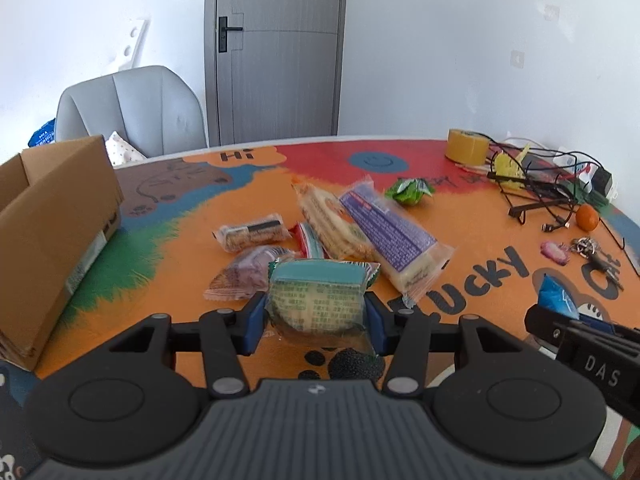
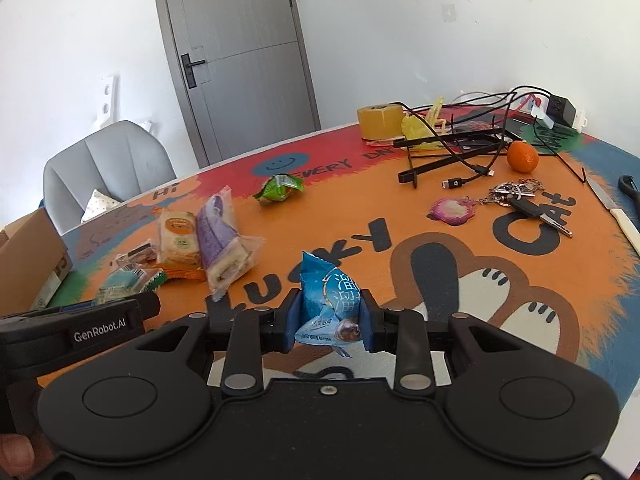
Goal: Organize snacks
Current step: 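Lift and carry the blue bag and green wafer pack over the cardboard box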
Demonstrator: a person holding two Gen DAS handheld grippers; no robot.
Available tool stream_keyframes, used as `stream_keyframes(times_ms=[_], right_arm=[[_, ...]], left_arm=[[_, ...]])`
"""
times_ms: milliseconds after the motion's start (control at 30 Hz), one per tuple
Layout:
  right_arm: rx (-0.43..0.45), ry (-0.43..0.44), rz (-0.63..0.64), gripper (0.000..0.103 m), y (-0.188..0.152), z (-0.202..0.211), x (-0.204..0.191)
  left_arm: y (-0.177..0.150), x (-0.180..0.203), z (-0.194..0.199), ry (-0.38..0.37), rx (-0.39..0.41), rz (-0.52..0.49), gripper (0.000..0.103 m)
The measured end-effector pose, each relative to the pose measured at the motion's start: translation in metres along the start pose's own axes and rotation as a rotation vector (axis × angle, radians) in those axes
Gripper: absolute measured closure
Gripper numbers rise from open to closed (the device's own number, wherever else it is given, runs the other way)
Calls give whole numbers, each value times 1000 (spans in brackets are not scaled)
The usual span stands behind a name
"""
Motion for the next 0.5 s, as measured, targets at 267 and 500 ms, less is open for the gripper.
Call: stream_keyframes(times_ms=[267,500], right_arm=[[45,50,13,72,5,21,-25],[74,77,36,72,12,33,-47]], left_arm=[[14,-19,32,38,63,6,53],[23,-40,55,67,101,34,53]])
Point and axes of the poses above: each gripper's, at about its wrist camera, not at the fingertips, and z roughly against the way its jaws point, x to its right, y to its top, the point moved 8 cm from there along -z, roughly the way its jaws point, and after that the axes turned 10 degrees about -y, right-handed, at the moved point
